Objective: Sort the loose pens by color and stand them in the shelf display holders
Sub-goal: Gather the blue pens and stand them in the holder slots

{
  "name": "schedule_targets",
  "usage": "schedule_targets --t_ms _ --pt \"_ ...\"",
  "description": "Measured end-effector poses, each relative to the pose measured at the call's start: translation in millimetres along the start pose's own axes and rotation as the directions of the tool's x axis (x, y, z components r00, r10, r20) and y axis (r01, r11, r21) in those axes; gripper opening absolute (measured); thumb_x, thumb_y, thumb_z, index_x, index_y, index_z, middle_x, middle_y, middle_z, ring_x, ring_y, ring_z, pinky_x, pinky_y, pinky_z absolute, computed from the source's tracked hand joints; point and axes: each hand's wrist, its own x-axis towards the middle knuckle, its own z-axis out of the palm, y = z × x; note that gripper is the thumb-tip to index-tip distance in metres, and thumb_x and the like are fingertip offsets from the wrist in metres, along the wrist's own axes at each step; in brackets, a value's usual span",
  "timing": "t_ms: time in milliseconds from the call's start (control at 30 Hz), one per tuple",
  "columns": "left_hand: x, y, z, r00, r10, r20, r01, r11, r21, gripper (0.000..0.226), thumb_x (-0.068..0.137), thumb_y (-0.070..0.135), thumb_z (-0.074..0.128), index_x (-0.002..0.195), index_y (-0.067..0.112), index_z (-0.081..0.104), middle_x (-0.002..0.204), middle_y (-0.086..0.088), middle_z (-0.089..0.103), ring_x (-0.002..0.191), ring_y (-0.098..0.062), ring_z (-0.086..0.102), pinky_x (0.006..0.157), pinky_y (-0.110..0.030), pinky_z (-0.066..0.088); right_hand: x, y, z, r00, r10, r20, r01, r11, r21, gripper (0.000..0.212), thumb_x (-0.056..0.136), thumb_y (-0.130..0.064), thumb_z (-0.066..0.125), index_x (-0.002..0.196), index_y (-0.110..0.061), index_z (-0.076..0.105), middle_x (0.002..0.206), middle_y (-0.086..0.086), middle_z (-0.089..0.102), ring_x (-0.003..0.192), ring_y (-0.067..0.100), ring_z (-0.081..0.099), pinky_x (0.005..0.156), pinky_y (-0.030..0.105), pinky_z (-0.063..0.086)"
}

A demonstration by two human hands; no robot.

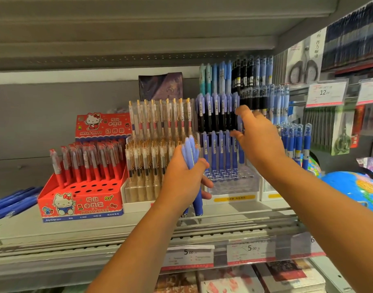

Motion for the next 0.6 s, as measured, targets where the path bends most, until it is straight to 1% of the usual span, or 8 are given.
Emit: schedule_targets --t_ms 67,167,233,300,333,400,500,600 --pt "0.2 0.3 -0.2 1.000 -0.003 -0.002 0.003 1.000 -0.002 0.044 0.099 0.010 0.055 0.129 0.038 0.040 0.106 -0.012 0.062 0.057 -0.022 0.062 0.051 -0.038 0.056 -0.8 -1.2 2.3 1.000 0.015 0.013 -0.015 1.000 -0.010 0.045 0.094 -0.008 0.062 0.133 -0.014 0.040 0.120 0.021 0.057 0.066 0.011 0.044 0.060 0.031 0.036" --pt "0.2 -0.1 -0.6 1.000 -0.010 -0.005 0.010 1.000 0.000 0.047 0.099 0.011 0.055 0.137 0.034 0.039 0.106 -0.011 0.062 0.057 -0.021 0.062 0.052 -0.038 0.056 -0.1 -0.8 4.0 0.995 0.052 0.082 -0.044 0.994 -0.099 0.050 0.095 -0.005 0.059 0.138 -0.013 0.036 0.115 0.022 0.058 0.071 0.019 0.047 0.058 0.034 0.037" --pt "-0.1 -0.3 -0.9 1.000 -0.008 -0.004 0.008 1.000 0.002 0.048 0.099 0.011 0.054 0.140 0.030 0.039 0.106 -0.011 0.062 0.056 -0.020 0.062 0.051 -0.036 0.056 1.3 -1.1 3.2 0.983 0.091 0.161 -0.063 0.984 -0.168 0.057 0.094 0.002 0.055 0.143 -0.012 0.030 0.101 0.021 0.062 0.068 0.028 0.053 0.053 0.038 0.041" --pt "-0.6 0.6 -1.1 1.000 0.003 -0.004 -0.003 1.000 -0.002 0.044 0.099 0.011 0.054 0.137 0.030 0.041 0.106 -0.011 0.062 0.056 -0.020 0.062 0.050 -0.036 0.055 0.8 -1.0 3.3 0.963 0.132 0.236 -0.078 0.971 -0.226 0.071 0.089 0.014 0.049 0.150 -0.008 0.020 0.080 0.016 0.059 0.058 0.027 0.053 0.044 0.037 0.041" --pt "-0.9 1.4 -1.0 1.000 0.011 -0.006 -0.011 1.000 -0.005 0.039 0.099 0.011 0.054 0.132 0.029 0.043 0.106 -0.012 0.062 0.056 -0.020 0.062 0.050 -0.037 0.056 0.3 -0.7 3.2 0.954 0.151 0.260 -0.083 0.964 -0.254 0.076 0.086 0.018 0.046 0.152 -0.006 0.015 0.070 0.012 0.053 0.053 0.024 0.049 0.040 0.035 0.036" --pt "-1.8 3.5 -0.8 1.000 0.027 -0.005 -0.027 0.999 -0.020 0.028 0.099 0.010 0.053 0.118 0.030 0.050 0.106 -0.013 0.062 0.057 -0.021 0.062 0.051 -0.039 0.057 -0.8 -0.1 2.4 0.943 0.165 0.290 -0.078 0.954 -0.291 0.078 0.085 0.019 0.045 0.152 -0.002 0.011 0.062 0.008 0.041 0.049 0.019 0.041 0.039 0.033 0.026" --pt "-3.3 5.2 -1.0 0.999 0.052 -0.001 -0.052 0.998 -0.035 0.025 0.100 0.010 0.053 0.105 0.034 0.051 0.106 -0.013 0.064 0.057 -0.022 0.061 0.049 -0.037 0.056 -3.2 1.1 2.4 0.935 0.172 0.311 -0.075 0.951 -0.301 0.076 0.086 0.018 0.047 0.152 0.001 0.012 0.061 0.006 0.036 0.048 0.018 0.041 0.038 0.030 0.024" --pt "-2.9 4.3 -1.6 0.997 0.072 -0.006 -0.072 0.996 -0.046 0.022 0.100 0.012 0.053 0.113 0.029 0.049 0.108 -0.009 0.066 0.056 -0.022 0.061 0.047 -0.035 0.054 -3.2 1.7 4.5 0.933 0.178 0.311 -0.087 0.954 -0.286 0.071 0.088 0.015 0.046 0.151 -0.002 0.017 0.069 0.010 0.046 0.050 0.019 0.042 0.041 0.033 0.029"
